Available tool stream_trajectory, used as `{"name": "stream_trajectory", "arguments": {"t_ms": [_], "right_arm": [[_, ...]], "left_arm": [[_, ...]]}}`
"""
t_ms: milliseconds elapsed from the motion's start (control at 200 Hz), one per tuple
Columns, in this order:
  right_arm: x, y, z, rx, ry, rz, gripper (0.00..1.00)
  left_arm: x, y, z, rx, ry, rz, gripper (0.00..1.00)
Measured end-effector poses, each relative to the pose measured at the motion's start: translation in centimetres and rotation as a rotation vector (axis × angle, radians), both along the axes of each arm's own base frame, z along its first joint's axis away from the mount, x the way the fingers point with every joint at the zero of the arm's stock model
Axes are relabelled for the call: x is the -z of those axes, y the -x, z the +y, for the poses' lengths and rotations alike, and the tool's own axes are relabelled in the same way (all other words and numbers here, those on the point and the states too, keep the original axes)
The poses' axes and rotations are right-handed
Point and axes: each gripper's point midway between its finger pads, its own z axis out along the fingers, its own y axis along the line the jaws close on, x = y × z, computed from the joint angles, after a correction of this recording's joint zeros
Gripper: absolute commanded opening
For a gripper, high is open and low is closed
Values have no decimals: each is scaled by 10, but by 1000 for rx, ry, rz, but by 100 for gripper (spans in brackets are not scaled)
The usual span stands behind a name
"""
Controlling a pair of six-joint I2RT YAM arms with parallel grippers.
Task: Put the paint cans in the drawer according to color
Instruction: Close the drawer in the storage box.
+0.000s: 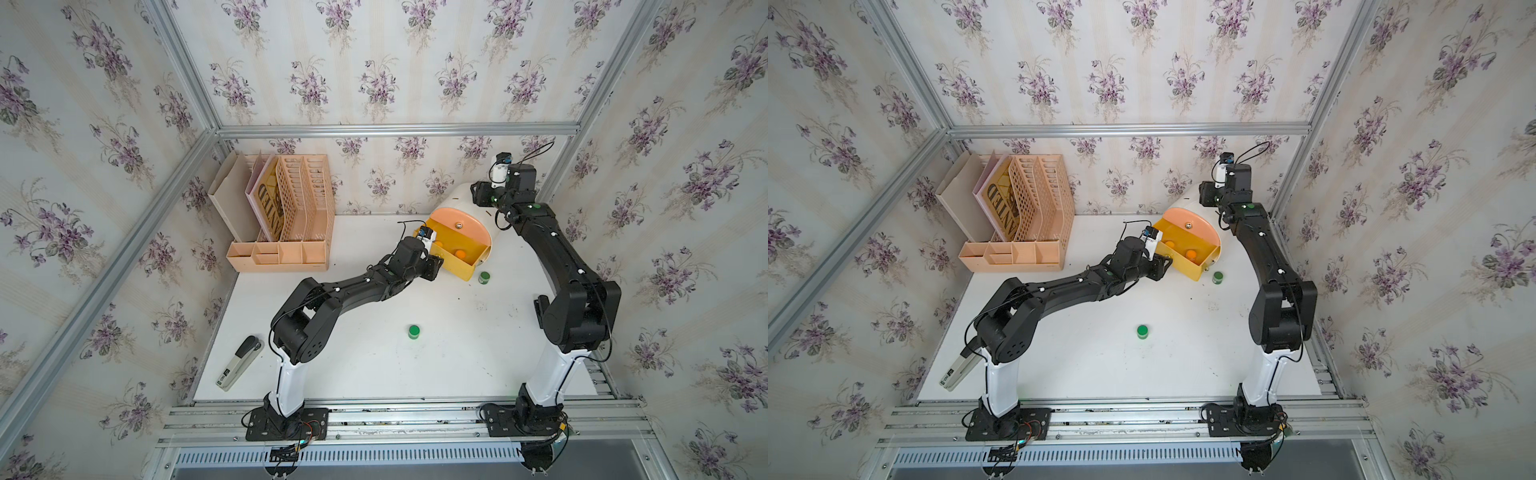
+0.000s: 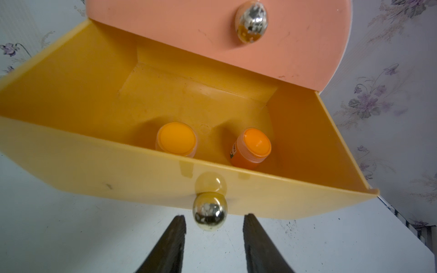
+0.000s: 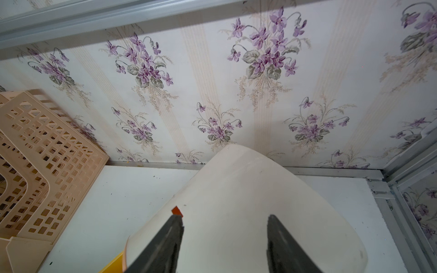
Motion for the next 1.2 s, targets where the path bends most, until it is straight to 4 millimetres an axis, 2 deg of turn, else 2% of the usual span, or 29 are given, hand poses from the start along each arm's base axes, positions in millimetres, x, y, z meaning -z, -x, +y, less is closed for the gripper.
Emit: {"name": "stream_trajectory", "arguments": {"t_ms": [769, 859, 1204], "right_arm": [[30, -7, 2, -28, -16, 51, 59], [37, -7, 2, -28, -13, 65, 59], [40, -13, 3, -29, -14, 40, 58]], "left_arm": [[4, -12, -9, -2, -1, 0, 20], [4, -13, -12, -1, 0, -3, 19], [4, -27, -20, -16, 6, -19, 19]]}}
